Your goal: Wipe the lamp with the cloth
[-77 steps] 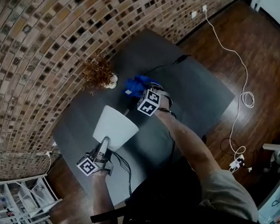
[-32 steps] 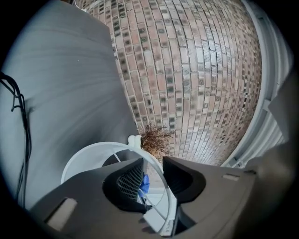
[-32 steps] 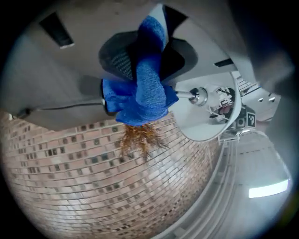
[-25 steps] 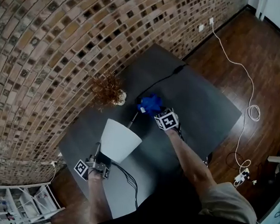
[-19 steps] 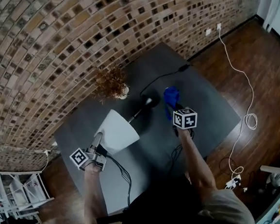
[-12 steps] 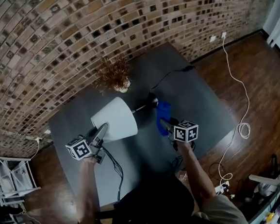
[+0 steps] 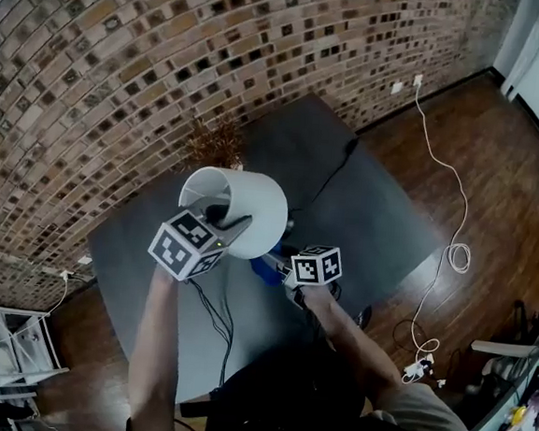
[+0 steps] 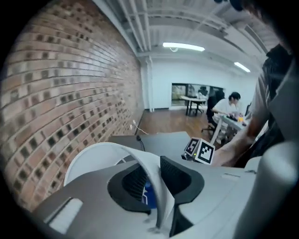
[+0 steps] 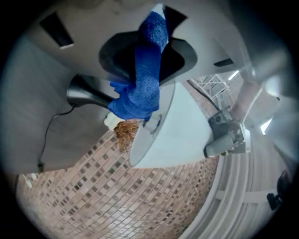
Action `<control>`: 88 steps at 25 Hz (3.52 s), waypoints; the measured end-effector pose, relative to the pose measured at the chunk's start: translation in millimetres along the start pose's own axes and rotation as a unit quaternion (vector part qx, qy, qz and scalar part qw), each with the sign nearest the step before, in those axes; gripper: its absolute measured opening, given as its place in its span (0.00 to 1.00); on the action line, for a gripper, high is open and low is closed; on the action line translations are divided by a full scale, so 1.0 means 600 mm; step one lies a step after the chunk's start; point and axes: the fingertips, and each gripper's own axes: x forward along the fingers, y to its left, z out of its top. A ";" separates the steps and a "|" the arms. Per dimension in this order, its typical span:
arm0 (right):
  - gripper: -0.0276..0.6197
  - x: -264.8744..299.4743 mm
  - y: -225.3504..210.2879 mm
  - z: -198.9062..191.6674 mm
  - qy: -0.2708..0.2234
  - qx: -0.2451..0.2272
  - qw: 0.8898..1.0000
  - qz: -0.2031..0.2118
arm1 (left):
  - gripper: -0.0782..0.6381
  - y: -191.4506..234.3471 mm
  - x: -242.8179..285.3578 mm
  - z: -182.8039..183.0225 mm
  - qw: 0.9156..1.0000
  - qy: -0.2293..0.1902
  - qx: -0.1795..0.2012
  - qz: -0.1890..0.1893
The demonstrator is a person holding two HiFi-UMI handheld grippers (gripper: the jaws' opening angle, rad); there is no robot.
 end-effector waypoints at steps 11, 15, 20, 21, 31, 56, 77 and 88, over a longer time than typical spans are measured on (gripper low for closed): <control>0.19 -0.148 -0.082 0.016 -0.103 0.092 0.988 -0.069 | 0.33 -0.115 0.122 0.085 0.939 0.164 0.301 0.006; 0.19 -0.168 -0.079 0.022 -0.107 0.078 0.989 -0.067 | 0.44 -0.098 0.106 0.092 0.922 0.191 0.330 0.059; 0.19 -0.174 -0.081 0.021 -0.113 0.070 0.989 -0.063 | 0.64 -0.073 0.068 0.139 0.940 0.122 0.301 0.104; 0.19 -0.179 -0.089 0.018 -0.109 0.064 0.989 -0.073 | 0.65 -0.072 0.057 0.142 0.949 0.100 0.282 0.102; 0.20 -0.276 -0.175 -0.052 -0.019 0.035 0.981 -0.192 | 0.58 -0.050 -0.213 -0.021 0.942 -0.296 -0.141 0.065; 0.39 -0.301 -0.143 -0.252 0.280 -0.310 0.860 -0.291 | 0.49 -0.192 -0.223 -0.390 0.873 -0.317 -0.363 0.071; 0.36 -0.314 0.113 0.013 -0.183 -0.047 0.975 -0.113 | 0.46 -0.146 -0.251 -0.384 0.842 -0.375 -0.385 0.054; 0.35 -0.286 0.190 0.034 -0.199 -0.086 0.974 -0.073 | 0.46 -0.170 -0.262 -0.366 0.834 -0.402 -0.378 0.022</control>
